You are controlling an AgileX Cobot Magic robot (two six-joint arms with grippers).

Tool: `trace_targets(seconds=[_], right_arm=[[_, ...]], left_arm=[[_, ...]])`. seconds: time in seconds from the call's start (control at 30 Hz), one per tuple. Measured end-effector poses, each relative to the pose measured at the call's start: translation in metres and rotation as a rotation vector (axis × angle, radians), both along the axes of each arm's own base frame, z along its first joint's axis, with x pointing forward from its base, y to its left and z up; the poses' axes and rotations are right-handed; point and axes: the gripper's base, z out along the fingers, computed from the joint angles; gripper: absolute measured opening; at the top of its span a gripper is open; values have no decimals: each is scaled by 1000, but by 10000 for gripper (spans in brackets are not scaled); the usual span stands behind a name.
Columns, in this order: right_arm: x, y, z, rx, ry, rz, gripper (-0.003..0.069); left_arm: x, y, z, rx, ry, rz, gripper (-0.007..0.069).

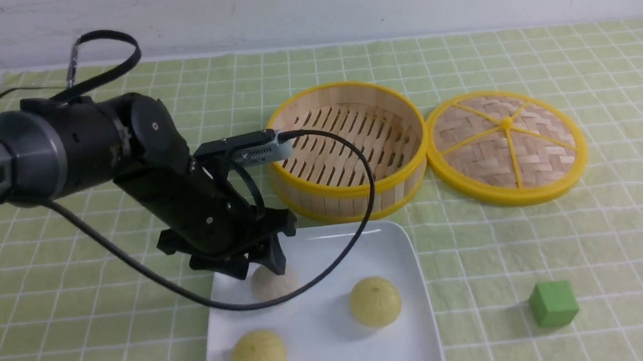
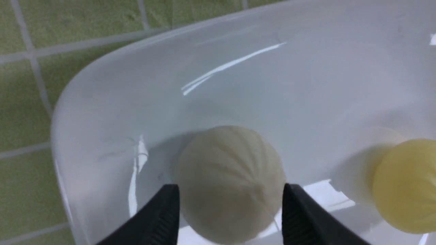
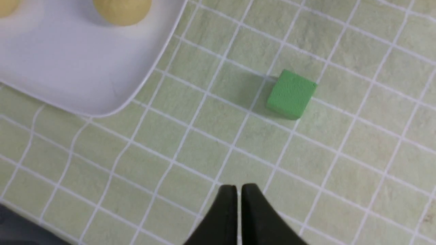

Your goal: Put the steamed buns into the plate on the green tablecloth.

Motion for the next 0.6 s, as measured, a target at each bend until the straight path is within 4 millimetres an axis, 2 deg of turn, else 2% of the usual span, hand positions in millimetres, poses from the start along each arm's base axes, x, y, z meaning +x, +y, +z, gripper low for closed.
trace_targets(seconds=[0.17,0.23,0.27,0.3,0.43,0.6], right_arm=[[-52,-31,25,122,-185,-11,41],[-66,-40,28,174,-268,-13,42],[-66,-40,28,174,-268,-13,42],[-72,-43,23,223,-344,-19,44],[-61,-38,-5,329,-508,-37,44],[-45,-30,-34,360,-598,-34,1]], left_arm=[[2,-1,3,-8,-9,4,464],[2,-1,3,-8,-9,4,464],[2,-1,3,-8,-9,4,464],[2,-1,3,-8,-9,4,464],[2,-1,3,-8,-9,4,464],[2,0,2,0,-12,-1,464]])
